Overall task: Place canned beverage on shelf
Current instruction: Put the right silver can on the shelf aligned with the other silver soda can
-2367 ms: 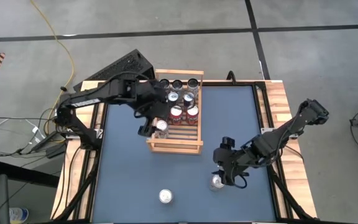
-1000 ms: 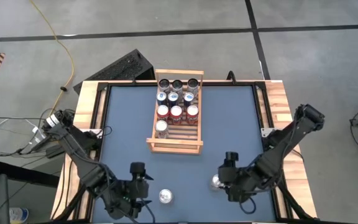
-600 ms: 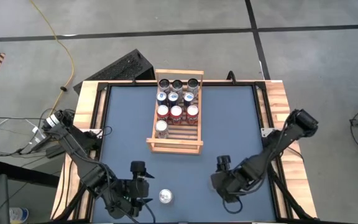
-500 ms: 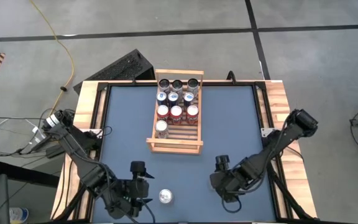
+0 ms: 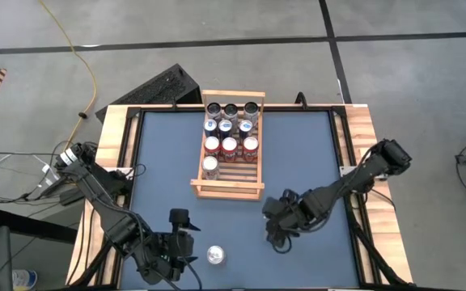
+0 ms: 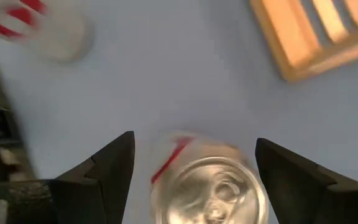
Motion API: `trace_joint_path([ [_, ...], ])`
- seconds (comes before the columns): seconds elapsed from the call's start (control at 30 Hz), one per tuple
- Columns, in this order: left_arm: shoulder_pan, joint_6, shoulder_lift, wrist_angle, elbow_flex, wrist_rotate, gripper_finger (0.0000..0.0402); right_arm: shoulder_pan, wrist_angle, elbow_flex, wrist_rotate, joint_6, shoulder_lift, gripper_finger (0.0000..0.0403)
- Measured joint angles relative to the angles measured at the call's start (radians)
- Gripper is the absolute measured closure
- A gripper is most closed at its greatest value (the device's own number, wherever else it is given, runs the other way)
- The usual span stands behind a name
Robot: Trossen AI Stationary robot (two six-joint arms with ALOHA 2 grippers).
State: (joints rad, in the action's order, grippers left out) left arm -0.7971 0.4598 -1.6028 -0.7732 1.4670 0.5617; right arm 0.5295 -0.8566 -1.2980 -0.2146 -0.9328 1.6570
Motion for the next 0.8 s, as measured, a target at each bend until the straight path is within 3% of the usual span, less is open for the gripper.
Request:
trace_joint_path([
  [0.3, 0.0, -0.033, 0.0, 0.0, 0.0, 0.002, 0.0042, -0.008, 0.199, 0.0, -0.032, 0.054, 0.0, 0.0101],
  [0.4, 0.0, -0.083, 0.0, 0.0, 0.0, 0.027, 0.0042, -0.007, 0.221, -0.002, -0.112, 0.112, -0.001, 0.0101],
  [0.5, 0.004, -0.137, 0.0, 0.001, 0.0, 0.076, 0.0042, 0.003, 0.216, -0.036, -0.157, 0.232, -0.008, 0.0101],
  [0.63, 0.018, -0.107, 0.0, 0.0, 0.0, 0.063, 0.0042, 0.09, 0.163, -0.109, -0.161, 0.375, -0.01, 0.0101],
  [0.8, 0.018, -0.098, 0.0, 0.0, 0.0, 0.045, 0.0042, 0.217, 0.019, -0.119, -0.245, 0.276, -0.004, 0.0101],
])
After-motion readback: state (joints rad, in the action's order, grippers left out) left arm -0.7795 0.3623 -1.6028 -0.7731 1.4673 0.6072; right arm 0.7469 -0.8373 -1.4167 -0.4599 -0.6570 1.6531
